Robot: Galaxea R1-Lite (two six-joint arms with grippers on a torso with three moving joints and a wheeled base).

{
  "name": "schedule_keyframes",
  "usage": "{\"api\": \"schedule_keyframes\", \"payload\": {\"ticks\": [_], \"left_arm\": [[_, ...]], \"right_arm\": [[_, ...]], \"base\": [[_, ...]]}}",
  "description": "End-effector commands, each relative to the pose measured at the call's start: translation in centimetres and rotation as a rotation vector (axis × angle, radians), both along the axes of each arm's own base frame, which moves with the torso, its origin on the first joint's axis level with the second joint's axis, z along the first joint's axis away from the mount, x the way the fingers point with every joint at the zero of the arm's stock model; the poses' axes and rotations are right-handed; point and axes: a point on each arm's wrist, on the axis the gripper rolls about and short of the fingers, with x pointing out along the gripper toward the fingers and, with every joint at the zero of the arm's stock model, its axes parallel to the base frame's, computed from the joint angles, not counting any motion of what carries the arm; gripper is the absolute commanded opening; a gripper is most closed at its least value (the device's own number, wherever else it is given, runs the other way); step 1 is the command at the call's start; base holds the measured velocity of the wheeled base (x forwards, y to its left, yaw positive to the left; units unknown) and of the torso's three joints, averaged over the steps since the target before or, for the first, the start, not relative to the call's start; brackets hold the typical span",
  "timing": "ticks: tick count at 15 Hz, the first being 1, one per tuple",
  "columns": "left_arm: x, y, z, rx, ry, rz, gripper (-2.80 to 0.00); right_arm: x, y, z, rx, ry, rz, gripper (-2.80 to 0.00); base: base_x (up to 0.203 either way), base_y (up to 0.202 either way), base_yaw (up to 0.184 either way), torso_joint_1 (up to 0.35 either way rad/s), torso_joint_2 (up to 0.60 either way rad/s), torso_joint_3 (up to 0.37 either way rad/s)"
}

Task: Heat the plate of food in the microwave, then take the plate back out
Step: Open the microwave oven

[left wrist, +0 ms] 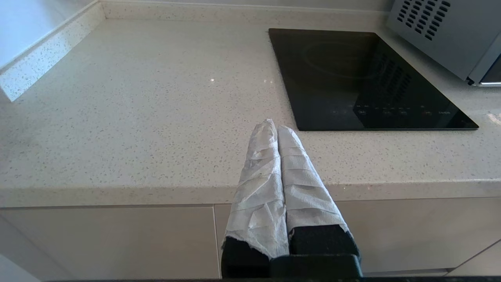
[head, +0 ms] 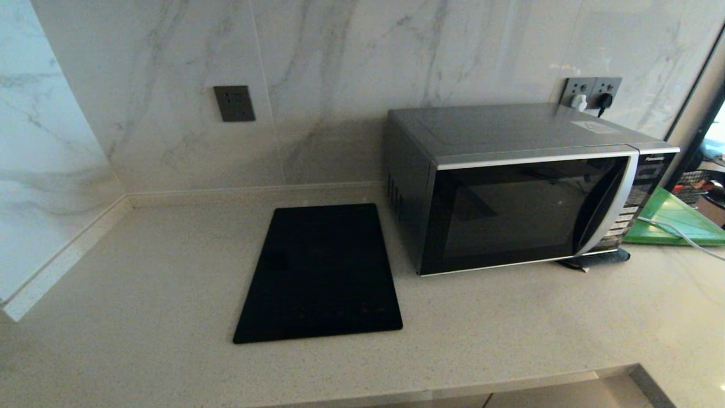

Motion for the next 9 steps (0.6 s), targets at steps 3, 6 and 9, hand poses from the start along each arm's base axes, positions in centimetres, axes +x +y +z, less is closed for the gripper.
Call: {"api": "schedule_keyframes", "payload": {"ticks": [3, 6, 9], "left_arm": [[0.0, 0.0, 0.0, -0.001, 0.001, 0.001, -2.8], [0.0, 0.0, 0.0, -0.001, 0.001, 0.001, -2.8], [0.0, 0.0, 0.0, -0.001, 0.001, 0.001, -2.8]], "right_arm": [[9.9, -0.2, -0.5, -0.013, -0.021, -0.22, -2.8], [14.6, 0.2, -3.0, -0.028, 0.022, -0.365, -2.8], [17.4, 1.3, -4.9, -0.038, 0.039, -0.398, -2.8]], "base": [[0.0, 0.0, 0.0, 0.0, 0.0, 0.0], [0.0, 0.0, 0.0, 0.0, 0.0, 0.0], [0.0, 0.0, 0.0, 0.0, 0.0, 0.0]]}}
